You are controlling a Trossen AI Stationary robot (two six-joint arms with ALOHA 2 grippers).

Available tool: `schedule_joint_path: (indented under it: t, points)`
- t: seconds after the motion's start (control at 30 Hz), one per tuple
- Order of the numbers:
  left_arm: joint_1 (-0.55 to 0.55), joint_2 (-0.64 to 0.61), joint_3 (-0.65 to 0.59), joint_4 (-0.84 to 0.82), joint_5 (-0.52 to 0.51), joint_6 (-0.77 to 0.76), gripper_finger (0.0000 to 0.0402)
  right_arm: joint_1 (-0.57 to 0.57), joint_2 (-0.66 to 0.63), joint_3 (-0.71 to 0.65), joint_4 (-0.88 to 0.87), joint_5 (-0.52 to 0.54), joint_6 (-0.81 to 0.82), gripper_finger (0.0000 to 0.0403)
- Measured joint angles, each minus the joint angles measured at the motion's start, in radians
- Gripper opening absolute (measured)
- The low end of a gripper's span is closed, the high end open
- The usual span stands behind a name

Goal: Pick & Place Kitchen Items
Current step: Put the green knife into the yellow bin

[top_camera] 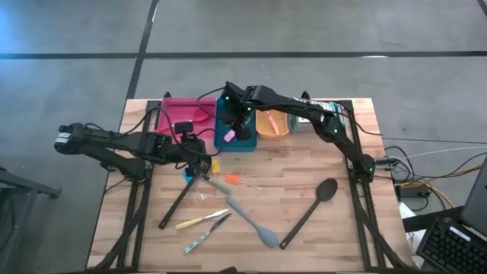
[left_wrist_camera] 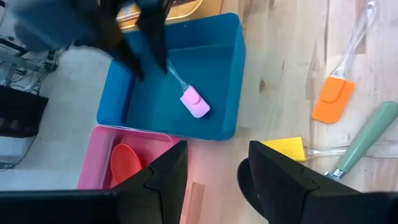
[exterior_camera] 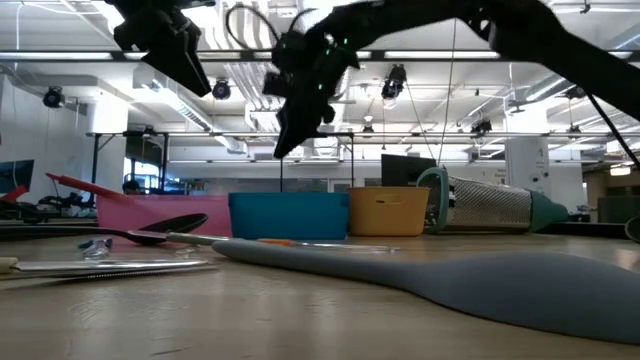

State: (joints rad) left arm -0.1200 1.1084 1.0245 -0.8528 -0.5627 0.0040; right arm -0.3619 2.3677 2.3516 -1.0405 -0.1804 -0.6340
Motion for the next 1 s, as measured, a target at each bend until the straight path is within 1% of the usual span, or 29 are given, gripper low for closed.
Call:
schedule_joint_path:
  t: [0.17, 0.43, 0.7, 0.83, 1.0]
  points:
    - [0.0, 0.0, 0.0, 0.0, -0.016, 0.008, 0.0174, 0.04, -0.077, 0.0, -0.1, -0.001, 0.099, 0.0106]
    - [0.0, 0.0, 0.0, 0.003, -0.019, 0.011, 0.0174, 0.115, -0.198, 0.0, -0.307, -0.003, 0.297, 0.0063]
    - [0.0, 0.0, 0.0, -0.025, -0.018, 0.04, 0.0174, 0.218, -0.299, 0.0, -0.509, -0.002, 0.458, 0.0024]
    - [0.0, 0.0, 0.0, -0.044, -0.009, 0.052, 0.0174, 0.278, -0.353, -0.007, -0.531, -0.001, 0.538, 0.001]
    - [0.0, 0.0, 0.0, -0.052, 0.032, 0.052, 0.0174, 0.364, -0.418, -0.014, -0.531, -0.001, 0.57, 0.0012]
